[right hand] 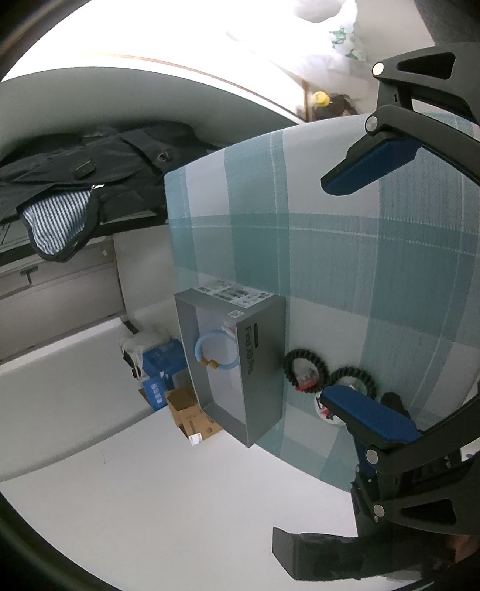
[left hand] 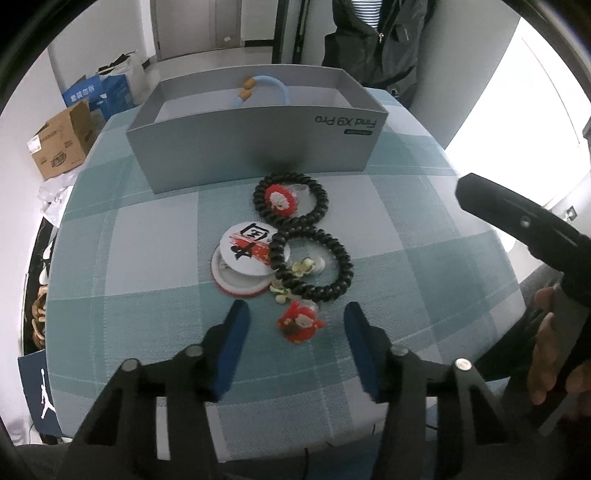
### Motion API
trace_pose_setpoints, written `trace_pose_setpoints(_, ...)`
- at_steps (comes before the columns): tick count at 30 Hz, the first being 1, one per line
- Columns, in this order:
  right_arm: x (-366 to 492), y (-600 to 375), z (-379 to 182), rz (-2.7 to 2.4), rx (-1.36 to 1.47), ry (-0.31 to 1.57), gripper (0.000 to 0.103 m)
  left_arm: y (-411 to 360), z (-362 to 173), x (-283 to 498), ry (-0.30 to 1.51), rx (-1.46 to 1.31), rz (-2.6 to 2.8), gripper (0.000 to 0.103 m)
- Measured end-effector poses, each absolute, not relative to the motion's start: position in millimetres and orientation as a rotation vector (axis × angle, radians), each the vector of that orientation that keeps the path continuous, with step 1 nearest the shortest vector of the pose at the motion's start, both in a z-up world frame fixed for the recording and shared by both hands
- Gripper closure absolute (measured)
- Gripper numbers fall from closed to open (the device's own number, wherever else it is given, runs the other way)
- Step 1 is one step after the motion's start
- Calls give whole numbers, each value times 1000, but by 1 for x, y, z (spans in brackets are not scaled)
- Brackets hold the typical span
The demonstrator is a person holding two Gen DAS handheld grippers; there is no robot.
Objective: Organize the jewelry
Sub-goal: 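Lift both open tools out of the grey box, then grasp the red charm with the left tool, then grasp the black bead bracelet with the right tool while the left tool holds the red charm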
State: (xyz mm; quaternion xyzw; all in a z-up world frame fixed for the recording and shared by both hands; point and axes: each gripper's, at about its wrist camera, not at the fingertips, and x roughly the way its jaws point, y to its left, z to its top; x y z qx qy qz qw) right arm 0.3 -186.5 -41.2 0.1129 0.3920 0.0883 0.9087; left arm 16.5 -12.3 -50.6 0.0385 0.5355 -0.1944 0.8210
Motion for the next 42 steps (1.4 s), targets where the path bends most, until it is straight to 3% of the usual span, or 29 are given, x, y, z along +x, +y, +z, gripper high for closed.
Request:
trace_pose_setpoints(1,0,-187,-41,182,234,808,0,-12,-50,16,1139,83,-417,65)
trace_pose_setpoints(3,0,-187,-41,188,235,802,0,-12,-51,15,1144,76,-434,85)
trace_pose_setpoints(24,1,-186,-43,203,260,815,0,-3,-32,0,1135,-9,-571,88)
trace_pose_setpoints(32,9,-163,-55,321,287,879,0,41,-10,6,1071,-121,-492,88)
trace_pose_setpoints(41,9,-103,-65,450,129,912,7,83,-4,26,1023,-246,-401,88)
trace_pose_setpoints(42,10,-100,-67,454,117,915,11,85,-3,26,1021,-248,-398,88)
